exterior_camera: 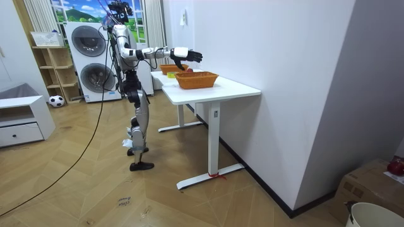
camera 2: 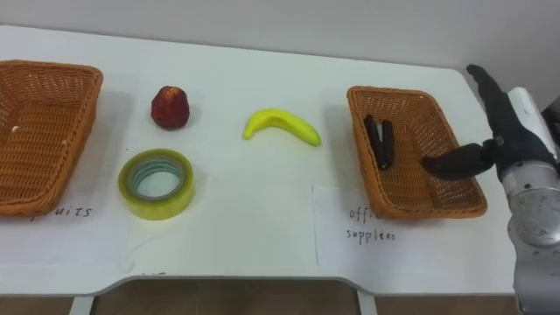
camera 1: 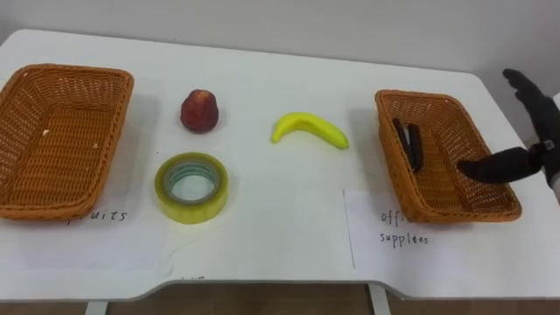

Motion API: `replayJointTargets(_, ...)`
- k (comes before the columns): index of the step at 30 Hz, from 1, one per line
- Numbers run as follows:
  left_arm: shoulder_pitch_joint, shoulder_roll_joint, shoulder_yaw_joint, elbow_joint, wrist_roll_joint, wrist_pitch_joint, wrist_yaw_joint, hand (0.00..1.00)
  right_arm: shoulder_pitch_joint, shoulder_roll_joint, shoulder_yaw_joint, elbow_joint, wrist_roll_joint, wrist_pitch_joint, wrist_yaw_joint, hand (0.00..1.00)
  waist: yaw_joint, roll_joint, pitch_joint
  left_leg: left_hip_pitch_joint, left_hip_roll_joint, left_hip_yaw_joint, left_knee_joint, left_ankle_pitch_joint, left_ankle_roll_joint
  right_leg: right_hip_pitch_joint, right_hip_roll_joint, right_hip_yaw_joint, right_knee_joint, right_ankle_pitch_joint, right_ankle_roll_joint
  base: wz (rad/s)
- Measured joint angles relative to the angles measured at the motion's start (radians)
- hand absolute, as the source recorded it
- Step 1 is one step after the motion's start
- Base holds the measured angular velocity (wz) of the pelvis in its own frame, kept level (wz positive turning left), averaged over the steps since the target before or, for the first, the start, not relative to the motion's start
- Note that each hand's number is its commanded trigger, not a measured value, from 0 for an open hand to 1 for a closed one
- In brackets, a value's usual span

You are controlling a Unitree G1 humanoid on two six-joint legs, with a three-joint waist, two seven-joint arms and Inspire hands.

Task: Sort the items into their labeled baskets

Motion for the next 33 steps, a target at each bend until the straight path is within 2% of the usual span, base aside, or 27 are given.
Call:
replayJointTargets(2,-0.003,0.0,0.0,0.0,0.0,0.0,0.0,0.0,-0.002,0.0,0.0,-0.02,0.002,0.0,-0.005,0.0,0.002,0.0,0.0005,0.0,0.0,0.0,-0.001,0.0,0.0,0.0,0.0,0.0,0.0,0.0,0.0,0.0)
replayJointTargets(6,-0.021,0.0,-0.002,0.002,0.0,0.0,0.001,0.0,-0.008,0.0,0.0,-0.056,0.038,0.0,-0.044,0.0,0.023,0.003,0.009,0.001,0.0,0.002,-0.002,0.0,0.0,-0.003,-0.001,-0.001,0.003,0.0,0.0,-0.01)
replayJointTargets(12,-0.026,-0.002,-0.001,0.005,0.001,0.001,-0.01,0.0,-0.068,0.0,0.0,-0.095,0.067,0.002,-0.056,0.0,0.028,0.004,0.0104,-0.001,0.0,0.001,-0.003,0.0,0.0,-0.003,0.0,-0.007,0.002,0.0,0.0,0.0)
replayJointTargets(17,-0.027,-0.005,-0.002,0.005,-0.001,0.001,-0.034,0.0,-0.079,0.004,0.01,-0.181,0.082,0.003,-0.052,0.0,0.048,0.005,0.0098,0.0,0.0,0.001,-0.002,0.0,0.0,-0.001,-0.001,-0.01,0.001,0.0,0.0,0.0)
replayJointTargets(23,-0.02,-0.01,-0.013,0.011,-0.003,0.001,-0.043,0.0,-0.116,0.025,0.08,-0.199,0.142,0.005,-0.032,0.0,0.063,0.01,0.0089,-0.006,-0.001,-0.009,0.004,0.0,0.0,0.001,-0.003,-0.021,-0.001,0.0,0.0,0.03)
replayJointTargets(26,-0.025,-0.015,-0.026,0.013,0.003,0.001,-0.041,0.0,-0.121,0.034,0.113,-0.207,0.172,0.007,-0.027,0.0,0.081,0.017,0.0028,-0.015,-0.002,-0.017,0.007,0.0,0.0,-0.003,-0.004,-0.029,-0.001,0.0,0.0,0.09)
replayJointTargets(30,-0.026,-0.031,-0.038,0.012,0.004,0.003,-0.032,0.0,-0.131,0.046,0.154,-0.211,0.191,0.014,-0.015,0.0,0.1,0.03,-0.003,-0.034,-0.005,-0.045,0.019,0.0,0.0,-0.001,-0.01,-0.065,0.0,0.0,0.0,0.2)
replayJointTargets(33,-0.026,-0.032,-0.049,0.002,0.003,0.005,-0.034,0.0,-0.151,0.07,0.162,-0.209,0.225,0.023,-0.012,0.0,0.115,0.035,0.0003,-0.04,-0.006,-0.057,0.021,0.003,0.0,0.001,-0.012,-0.089,0.0,0.0,0.0,0.15)
